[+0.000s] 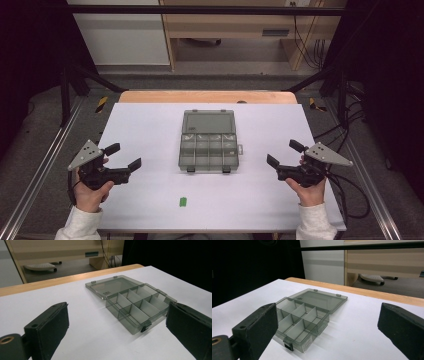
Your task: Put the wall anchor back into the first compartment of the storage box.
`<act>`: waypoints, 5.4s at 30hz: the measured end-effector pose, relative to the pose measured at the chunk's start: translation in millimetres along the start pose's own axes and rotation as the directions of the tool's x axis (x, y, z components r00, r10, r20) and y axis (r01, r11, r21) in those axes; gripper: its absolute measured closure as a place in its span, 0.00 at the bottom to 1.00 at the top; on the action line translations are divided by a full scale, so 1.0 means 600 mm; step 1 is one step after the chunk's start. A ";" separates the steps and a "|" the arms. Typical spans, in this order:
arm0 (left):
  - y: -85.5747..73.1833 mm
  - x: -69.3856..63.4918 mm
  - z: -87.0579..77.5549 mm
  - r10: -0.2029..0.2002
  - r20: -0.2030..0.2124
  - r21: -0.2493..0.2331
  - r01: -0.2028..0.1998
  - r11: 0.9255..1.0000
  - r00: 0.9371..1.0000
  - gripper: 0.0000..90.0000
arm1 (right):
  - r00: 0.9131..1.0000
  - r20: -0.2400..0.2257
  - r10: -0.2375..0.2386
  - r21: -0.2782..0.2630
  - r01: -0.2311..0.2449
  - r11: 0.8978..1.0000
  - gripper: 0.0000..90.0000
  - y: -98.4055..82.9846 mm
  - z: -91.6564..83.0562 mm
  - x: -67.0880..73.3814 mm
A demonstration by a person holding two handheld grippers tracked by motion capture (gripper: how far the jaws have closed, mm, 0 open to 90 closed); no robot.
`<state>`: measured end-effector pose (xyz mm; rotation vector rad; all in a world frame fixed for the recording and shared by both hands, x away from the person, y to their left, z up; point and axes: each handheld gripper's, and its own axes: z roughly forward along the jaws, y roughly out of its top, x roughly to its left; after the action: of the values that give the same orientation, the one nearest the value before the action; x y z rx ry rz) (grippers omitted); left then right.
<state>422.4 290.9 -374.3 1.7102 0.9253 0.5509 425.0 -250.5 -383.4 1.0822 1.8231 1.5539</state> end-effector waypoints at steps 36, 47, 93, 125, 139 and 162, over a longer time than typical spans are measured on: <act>-0.059 -0.079 0.083 0.024 0.072 0.202 -0.038 0.979 0.997 0.08 | 1.000 -0.005 -0.004 0.005 0.004 1.000 0.04 -0.001 -0.002 0.001; -0.087 -0.109 0.103 0.015 0.062 0.268 -0.031 0.963 0.998 0.09 | 1.000 -0.006 -0.003 0.001 0.003 1.000 0.03 -0.001 -0.003 0.001; -0.144 -0.186 0.136 0.062 0.044 0.481 -0.076 0.873 0.997 0.58 | 1.000 -0.006 -0.008 0.009 0.008 1.000 0.03 -0.002 -0.004 0.001; -0.124 -0.184 0.120 0.026 0.032 0.486 -0.038 0.873 0.999 0.93 | 1.000 -0.009 -0.009 0.013 0.009 1.000 0.03 -0.002 -0.003 0.001; -0.081 -0.165 0.108 0.009 0.003 0.387 -0.010 0.922 1.000 0.93 | 1.000 -0.011 -0.011 0.022 0.011 1.000 0.02 -0.004 0.001 0.001; -0.003 -0.130 0.126 0.010 -0.020 0.268 -0.004 0.963 1.000 0.93 | 1.000 -0.010 -0.009 0.027 0.009 1.000 0.02 -0.005 0.002 0.001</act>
<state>431.9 184.8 -394.7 1.9534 1.0476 0.4645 425.2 -249.3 -386.4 1.0796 1.8576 1.5361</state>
